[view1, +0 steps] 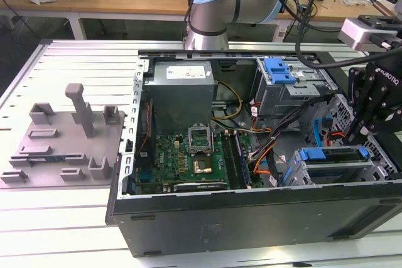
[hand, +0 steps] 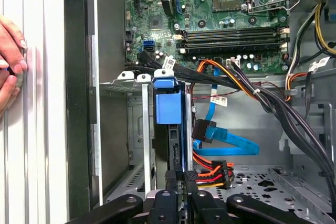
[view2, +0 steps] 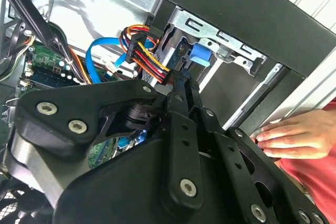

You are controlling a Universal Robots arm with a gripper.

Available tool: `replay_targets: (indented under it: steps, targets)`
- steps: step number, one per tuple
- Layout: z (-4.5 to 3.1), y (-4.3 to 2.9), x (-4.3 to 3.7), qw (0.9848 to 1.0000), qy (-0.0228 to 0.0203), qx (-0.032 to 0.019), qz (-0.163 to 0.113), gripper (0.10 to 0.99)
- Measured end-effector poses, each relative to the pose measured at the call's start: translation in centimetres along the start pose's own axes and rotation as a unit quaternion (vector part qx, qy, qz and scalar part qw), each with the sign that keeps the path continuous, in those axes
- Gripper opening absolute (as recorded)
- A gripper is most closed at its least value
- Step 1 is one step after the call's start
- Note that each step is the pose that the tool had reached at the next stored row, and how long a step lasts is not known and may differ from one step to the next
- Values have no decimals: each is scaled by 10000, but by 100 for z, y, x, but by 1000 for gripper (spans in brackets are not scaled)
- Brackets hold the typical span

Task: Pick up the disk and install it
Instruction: 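Insert the first disk wire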

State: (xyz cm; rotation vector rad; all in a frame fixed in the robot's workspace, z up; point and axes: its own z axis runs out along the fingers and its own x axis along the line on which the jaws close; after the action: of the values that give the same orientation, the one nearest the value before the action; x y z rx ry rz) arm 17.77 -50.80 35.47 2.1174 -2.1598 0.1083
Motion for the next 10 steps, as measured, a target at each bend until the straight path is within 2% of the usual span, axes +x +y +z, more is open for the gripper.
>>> replay_targets:
  steps: [10]
  targets:
    - [19,-2,-2,10000,0,0,0,165]
